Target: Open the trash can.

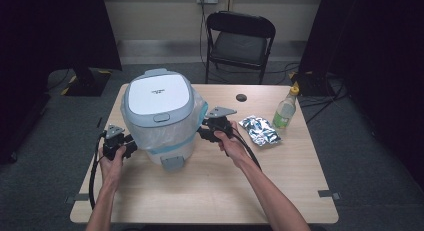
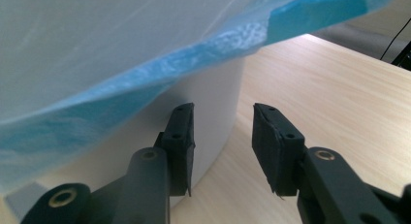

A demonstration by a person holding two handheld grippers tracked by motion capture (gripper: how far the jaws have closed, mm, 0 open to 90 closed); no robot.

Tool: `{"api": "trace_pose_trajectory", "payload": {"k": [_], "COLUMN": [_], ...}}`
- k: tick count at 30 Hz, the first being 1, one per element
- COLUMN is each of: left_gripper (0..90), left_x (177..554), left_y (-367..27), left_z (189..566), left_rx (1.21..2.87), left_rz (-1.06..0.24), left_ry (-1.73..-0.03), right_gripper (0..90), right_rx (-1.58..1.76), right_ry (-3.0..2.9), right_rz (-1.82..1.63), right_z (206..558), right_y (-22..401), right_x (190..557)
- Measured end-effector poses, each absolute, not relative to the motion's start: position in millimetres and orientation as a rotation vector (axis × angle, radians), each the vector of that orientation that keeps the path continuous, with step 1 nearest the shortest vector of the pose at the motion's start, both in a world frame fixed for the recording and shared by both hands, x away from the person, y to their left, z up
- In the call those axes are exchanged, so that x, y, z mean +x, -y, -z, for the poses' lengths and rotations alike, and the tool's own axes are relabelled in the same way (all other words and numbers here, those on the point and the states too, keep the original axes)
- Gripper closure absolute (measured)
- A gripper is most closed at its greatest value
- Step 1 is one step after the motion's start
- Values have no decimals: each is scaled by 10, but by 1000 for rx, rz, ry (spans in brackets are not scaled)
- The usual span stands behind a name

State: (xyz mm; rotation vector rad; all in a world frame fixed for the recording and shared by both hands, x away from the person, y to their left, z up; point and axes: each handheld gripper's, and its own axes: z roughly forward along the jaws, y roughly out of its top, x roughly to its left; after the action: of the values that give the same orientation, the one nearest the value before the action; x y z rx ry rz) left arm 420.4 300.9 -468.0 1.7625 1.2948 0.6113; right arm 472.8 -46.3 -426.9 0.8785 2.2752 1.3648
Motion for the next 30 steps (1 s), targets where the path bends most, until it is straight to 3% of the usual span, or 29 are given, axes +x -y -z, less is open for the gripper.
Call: {"api": "trace_pose_trajectory", "payload": {"k": [2,5,7,13,17,20,25,30], "left_gripper": [614,471,424,411,457,534,668,698], "left_x": [4206,4217,4212,4277,4308,4342,4363,4334], "left_y": [-3014,-3075,-3072,-3068,-3052,-3016,-2943,-2870], "left_z": [4683,4692,4684,4699,4716,4713,4717,4707], "left_rx": [1754,1727,1743,1710,1705,1711,1722,1758], "left_rz": [-602,-577,-608,-623,-625,-628,-613,-581], "left_ry": [-1305,-1321,-1321,-1347,-1351,-1340,-1297,-1246], "right_gripper": [534,322,358,333,337,452,534,565], "right_rx": [880,907,971,1027,1019,1009,1000,990], "right_ry": [-2288,-2312,-2257,-2169,-2168,-2170,-2180,-2192], "right_rz": [-1332,-1338,-1324,-1352,-1387,-1400,-1437,-1444], "right_z": [4261,4291,4315,4252,4229,4250,4264,4260], "right_y": [485,560,603,554,475,430,497,624], "right_x": [4671,4734,4821,5041,5084,5077,4979,4813]}}
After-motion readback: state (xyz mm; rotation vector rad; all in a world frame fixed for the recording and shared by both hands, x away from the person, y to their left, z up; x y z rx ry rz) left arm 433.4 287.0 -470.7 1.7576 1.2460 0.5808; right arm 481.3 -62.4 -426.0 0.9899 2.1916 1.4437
